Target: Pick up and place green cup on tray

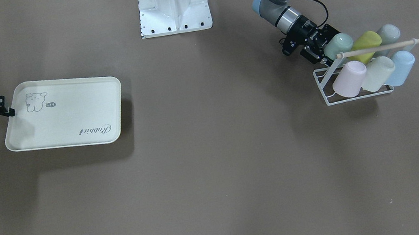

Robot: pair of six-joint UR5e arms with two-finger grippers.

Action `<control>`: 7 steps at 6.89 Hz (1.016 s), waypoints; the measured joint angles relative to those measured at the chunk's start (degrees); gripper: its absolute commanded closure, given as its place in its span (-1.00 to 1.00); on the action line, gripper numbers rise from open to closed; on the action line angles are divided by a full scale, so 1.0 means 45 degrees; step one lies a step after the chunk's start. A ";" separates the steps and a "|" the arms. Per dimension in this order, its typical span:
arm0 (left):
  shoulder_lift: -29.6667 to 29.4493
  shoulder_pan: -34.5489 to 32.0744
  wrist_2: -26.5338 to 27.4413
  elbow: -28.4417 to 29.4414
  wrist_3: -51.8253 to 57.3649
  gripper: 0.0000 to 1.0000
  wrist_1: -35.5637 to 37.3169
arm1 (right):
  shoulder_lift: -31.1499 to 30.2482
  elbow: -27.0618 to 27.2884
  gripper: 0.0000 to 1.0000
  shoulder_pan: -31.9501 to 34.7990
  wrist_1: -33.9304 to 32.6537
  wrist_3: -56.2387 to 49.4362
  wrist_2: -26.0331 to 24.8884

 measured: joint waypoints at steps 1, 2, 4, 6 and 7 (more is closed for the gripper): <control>0.0000 -0.0008 0.0000 0.0054 0.0006 -0.76 -0.0079 | 0.0296 0.0048 1.00 0.0022 0.0002 0.0025 0.0168; -0.0003 -0.0012 0.0000 0.0088 0.0007 -0.64 -0.0110 | 0.0736 0.0068 1.00 0.0012 -0.0018 0.0079 0.0236; -0.0008 -0.0015 0.0000 0.0075 0.0008 -0.52 -0.0125 | 0.2088 -0.0047 1.00 -0.0375 -0.0407 0.0391 0.0091; -0.0008 -0.0015 0.0000 -0.0050 0.0008 -0.41 -0.0130 | 0.3619 -0.0257 1.00 -0.1282 -0.0778 0.1460 -0.0524; -0.0008 -0.0016 0.0000 -0.0132 0.0012 -0.39 -0.0125 | 0.4355 -0.0432 1.00 -0.1781 -0.0830 0.2106 -0.0864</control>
